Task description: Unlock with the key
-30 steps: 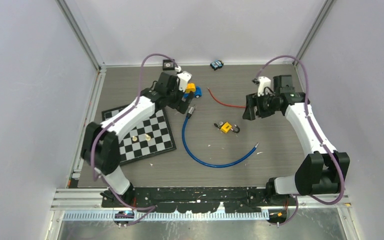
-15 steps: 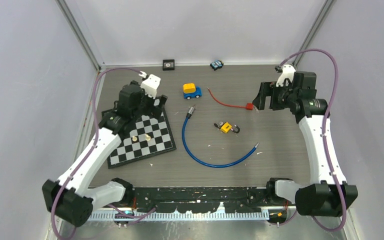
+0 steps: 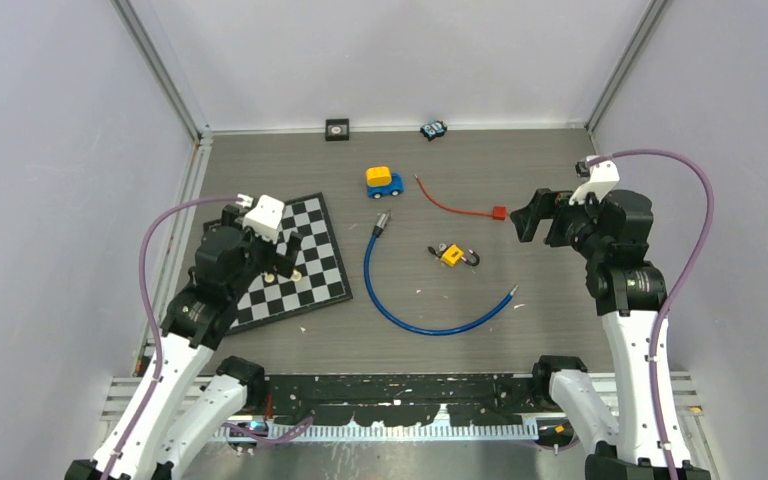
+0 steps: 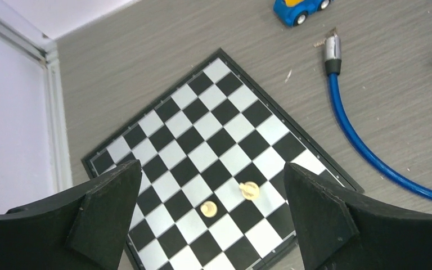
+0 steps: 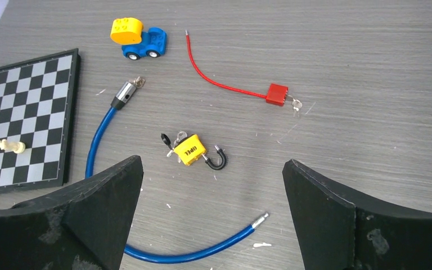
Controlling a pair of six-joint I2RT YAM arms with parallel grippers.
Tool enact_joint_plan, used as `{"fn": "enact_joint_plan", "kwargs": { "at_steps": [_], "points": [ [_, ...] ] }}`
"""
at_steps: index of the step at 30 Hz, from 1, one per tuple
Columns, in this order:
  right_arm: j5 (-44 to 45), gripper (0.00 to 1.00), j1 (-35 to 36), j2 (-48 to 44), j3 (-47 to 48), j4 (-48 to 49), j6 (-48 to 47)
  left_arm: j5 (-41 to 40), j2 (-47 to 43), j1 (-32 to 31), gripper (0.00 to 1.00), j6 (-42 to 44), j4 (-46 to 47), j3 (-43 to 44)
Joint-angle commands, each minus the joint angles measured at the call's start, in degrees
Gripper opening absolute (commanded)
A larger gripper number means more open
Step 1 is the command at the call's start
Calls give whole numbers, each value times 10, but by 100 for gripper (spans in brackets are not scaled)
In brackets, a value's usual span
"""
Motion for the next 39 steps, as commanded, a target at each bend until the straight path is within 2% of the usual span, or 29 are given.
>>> {"fn": "enact_joint_plan", "kwargs": {
  "at_steps": [1, 10, 39],
  "points": [
    [-19, 100, -6, 0, -15, 68, 18, 37, -43, 24, 100, -33, 38, -43],
    [5, 100, -27, 8, -39, 88, 28, 57, -51, 45, 100, -47, 19, -33],
    [-7, 100, -30, 10, -36, 62, 7, 81, -36, 51, 100, -32, 6, -46]
  ]
}}
